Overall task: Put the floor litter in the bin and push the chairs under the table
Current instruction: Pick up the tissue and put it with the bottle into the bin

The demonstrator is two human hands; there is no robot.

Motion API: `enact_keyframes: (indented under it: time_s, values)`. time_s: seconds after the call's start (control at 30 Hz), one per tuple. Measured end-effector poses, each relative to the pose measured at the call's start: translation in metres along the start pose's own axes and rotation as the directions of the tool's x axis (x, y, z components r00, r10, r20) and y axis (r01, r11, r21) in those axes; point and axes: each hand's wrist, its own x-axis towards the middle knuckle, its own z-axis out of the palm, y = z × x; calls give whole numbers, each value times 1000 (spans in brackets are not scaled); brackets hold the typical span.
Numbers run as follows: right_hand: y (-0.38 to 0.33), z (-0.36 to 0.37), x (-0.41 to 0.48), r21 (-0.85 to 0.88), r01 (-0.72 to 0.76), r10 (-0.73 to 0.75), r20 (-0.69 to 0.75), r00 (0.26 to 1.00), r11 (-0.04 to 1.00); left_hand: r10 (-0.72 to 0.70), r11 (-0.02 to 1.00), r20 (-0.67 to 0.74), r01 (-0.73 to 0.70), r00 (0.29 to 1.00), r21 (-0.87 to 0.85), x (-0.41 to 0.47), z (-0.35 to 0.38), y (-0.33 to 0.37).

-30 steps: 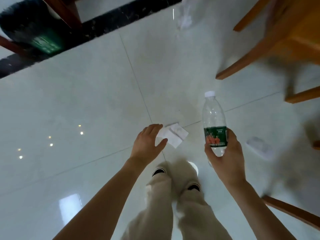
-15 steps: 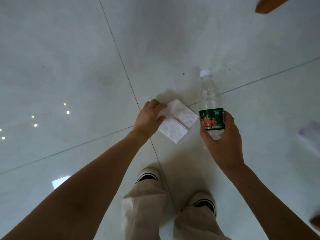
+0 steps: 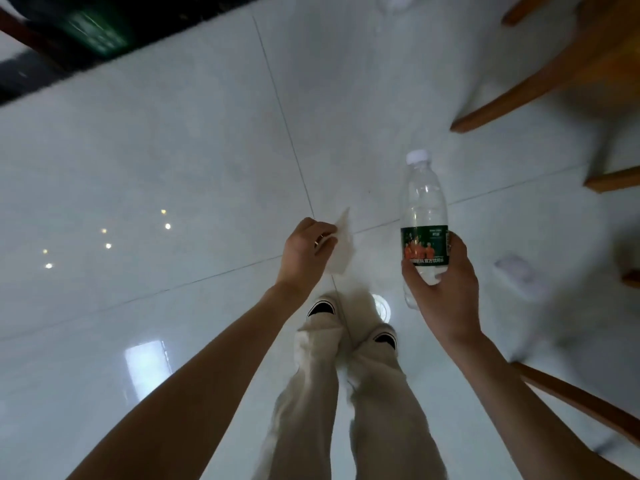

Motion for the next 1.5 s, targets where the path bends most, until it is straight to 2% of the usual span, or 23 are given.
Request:
enact_keyframes:
  time_s: [0.17, 0.3, 0.4, 0.5, 0.67, 0.8, 0.97, 1.2, 1.5]
  values:
    - [-144, -115, -69, 56, 94, -92, -27, 995, 994, 107, 992, -140, -115, 984, -49, -71, -126, 158]
    - [-241, -196, -125, 112, 186, -179, -71, 981, 976, 218, 970, -265, -237, 939, -43, -131, -218, 268]
    - [-289, -235, -165, 150, 282, -273, -76, 959, 948, 278, 954, -385, -301, 880, 2, -179, -271, 320]
    - [-312, -260, -196, 132, 374, -371, -49, 927, 918, 298, 946, -489, -322, 820, 37, -227, -301, 341]
    - [-317, -265, -230, 66, 500, -503, 45, 863, 863, 200, 969, -588, -248, 784, -1, -293, -309, 322]
    - [-312, -247, -245, 84, 511, -518, 158, 841, 855, 75, 986, -610, -150, 789, -73, -331, -305, 290]
    - [-332, -213, -253, 100, 532, -540, 212, 814, 841, -37, 985, -651, -81, 758, -150, -353, -330, 260]
    - [-387, -132, -259, 82, 576, -572, 292, 766, 813, -103, 982, -695, -40, 711, -186, -359, -396, 203]
    - [-495, 4, -271, 119, 546, -554, 296, 778, 829, -95, 991, -720, -6, 687, -136, -338, -543, 101]
